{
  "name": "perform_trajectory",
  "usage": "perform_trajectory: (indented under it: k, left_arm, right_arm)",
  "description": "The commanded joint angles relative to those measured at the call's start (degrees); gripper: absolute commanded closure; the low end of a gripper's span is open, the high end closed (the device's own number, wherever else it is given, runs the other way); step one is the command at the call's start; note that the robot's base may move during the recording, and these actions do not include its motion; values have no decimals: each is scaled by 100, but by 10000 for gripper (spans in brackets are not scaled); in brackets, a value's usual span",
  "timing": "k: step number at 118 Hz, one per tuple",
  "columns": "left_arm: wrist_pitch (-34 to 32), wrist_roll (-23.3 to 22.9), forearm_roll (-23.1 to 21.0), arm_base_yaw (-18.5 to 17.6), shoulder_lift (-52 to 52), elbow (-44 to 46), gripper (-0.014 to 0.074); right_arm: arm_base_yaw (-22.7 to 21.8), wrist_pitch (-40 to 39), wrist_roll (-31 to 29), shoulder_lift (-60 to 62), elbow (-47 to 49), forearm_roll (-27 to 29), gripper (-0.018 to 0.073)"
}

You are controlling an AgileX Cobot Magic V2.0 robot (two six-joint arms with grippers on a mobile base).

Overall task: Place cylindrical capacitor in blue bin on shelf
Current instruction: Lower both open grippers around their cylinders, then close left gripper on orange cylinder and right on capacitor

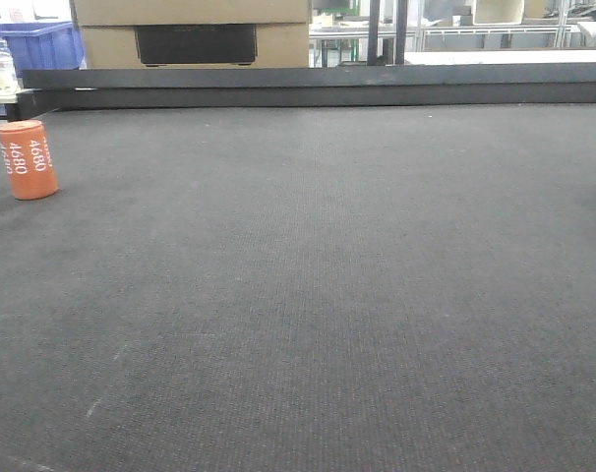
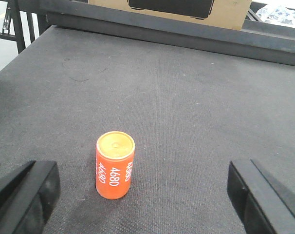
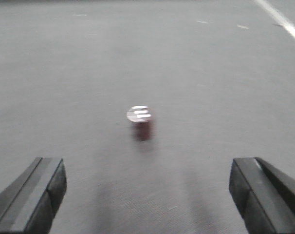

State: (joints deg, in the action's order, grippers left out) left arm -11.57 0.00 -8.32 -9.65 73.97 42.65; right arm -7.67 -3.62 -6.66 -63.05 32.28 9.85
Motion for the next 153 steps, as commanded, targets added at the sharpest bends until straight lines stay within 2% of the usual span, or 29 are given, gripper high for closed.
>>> perform_trajectory:
  k: [1,13,41,59,102,153]
  left_arm:
    - [-133,0,-37,-38,-15,31,-6]
    - [-158,0,-37,-38,-15,31,-6]
    - [-190,0,-37,-38,-15,31,-6]
    - [-282,0,-37,-38,-15,31,-6]
    - [-337,0,-37,-38,-15,31,-6]
    - [-337,0,-37,-38,-15,31,-6]
  right_arm:
    - [-137,-1036,-21,-554,-47,21,-10]
    - [-38,-2027,-21,-1298,-47,-225,-10]
    - [38,-4302,-21,-3150,-14,-335,-10]
    - [38,-5415,-21,-4207,250,-505,-10]
    - [38,-5371,-21,-5359,1608,-520,-10]
    - [38,-5332,-21,-5858,1902,-520,6]
